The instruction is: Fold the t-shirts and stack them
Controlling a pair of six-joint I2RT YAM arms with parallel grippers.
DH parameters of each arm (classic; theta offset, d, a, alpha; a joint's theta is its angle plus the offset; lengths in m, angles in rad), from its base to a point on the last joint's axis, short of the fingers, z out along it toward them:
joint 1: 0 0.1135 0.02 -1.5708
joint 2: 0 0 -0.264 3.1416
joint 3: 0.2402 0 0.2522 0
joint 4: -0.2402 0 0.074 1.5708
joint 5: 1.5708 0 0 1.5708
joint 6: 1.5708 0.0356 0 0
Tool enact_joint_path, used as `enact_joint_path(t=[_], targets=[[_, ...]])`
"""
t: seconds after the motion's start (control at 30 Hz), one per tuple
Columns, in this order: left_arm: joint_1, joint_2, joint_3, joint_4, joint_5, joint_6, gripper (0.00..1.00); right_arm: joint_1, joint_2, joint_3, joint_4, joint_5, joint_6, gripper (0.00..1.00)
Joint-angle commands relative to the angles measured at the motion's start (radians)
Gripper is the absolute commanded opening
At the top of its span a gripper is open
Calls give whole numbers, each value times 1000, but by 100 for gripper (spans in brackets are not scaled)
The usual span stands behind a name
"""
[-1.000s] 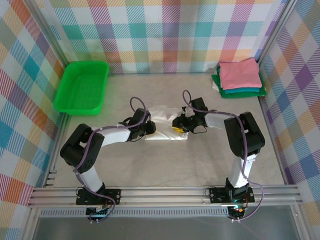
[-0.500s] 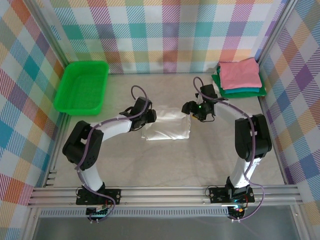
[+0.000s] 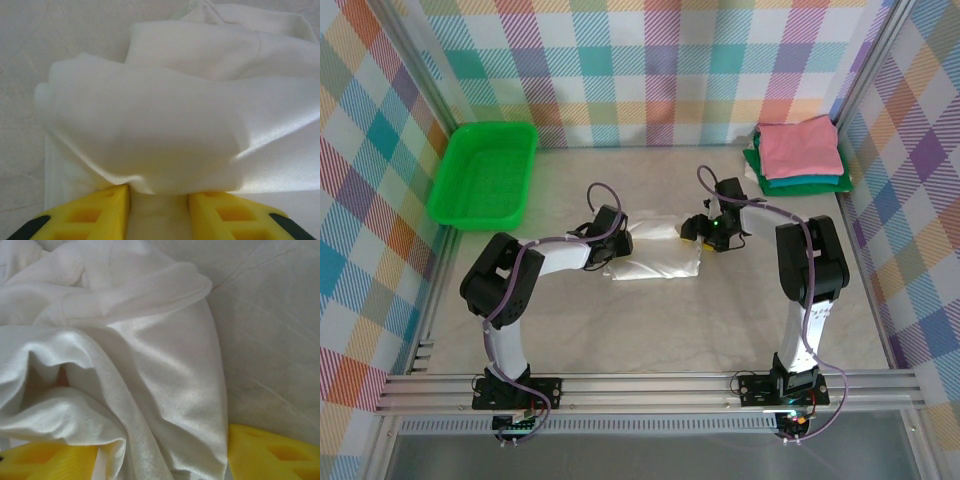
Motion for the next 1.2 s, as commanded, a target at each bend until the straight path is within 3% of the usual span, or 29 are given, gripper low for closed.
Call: enact_joint_path(t=[0.0, 0.1, 0.37, 0.6, 0.7, 0.8, 0.93, 1.03, 1.17], targets=[[3, 4, -27, -24, 5, -13, 36, 41, 67, 12, 78, -94, -5, 62], [0, 2, -27, -22, 6, -19, 36, 61, 91, 20, 108, -90, 17, 52], [-3, -28, -31, -21, 0, -28, 36, 119, 113, 59, 109, -36, 51, 39], [-3, -50, -19, -29, -4, -33, 36, 118, 112, 55, 139, -40, 67, 11], [-2, -118, -23, -48, -31, -35, 38, 70, 99, 37, 160, -53, 82, 1], [-2, -247, -30, -108, -90, -40, 46, 5, 78, 55, 111, -34, 44, 0], [0, -437, -36, -245, -257, -52, 60, -59, 25, 107, 18, 35, -45, 0], [3, -545, -59, -300, -344, -56, 60, -103, 3, 187, -59, 56, -117, 0], [3, -640, -124, -301, -366, -37, 65, -147, -4, 349, -166, 106, -263, 0]])
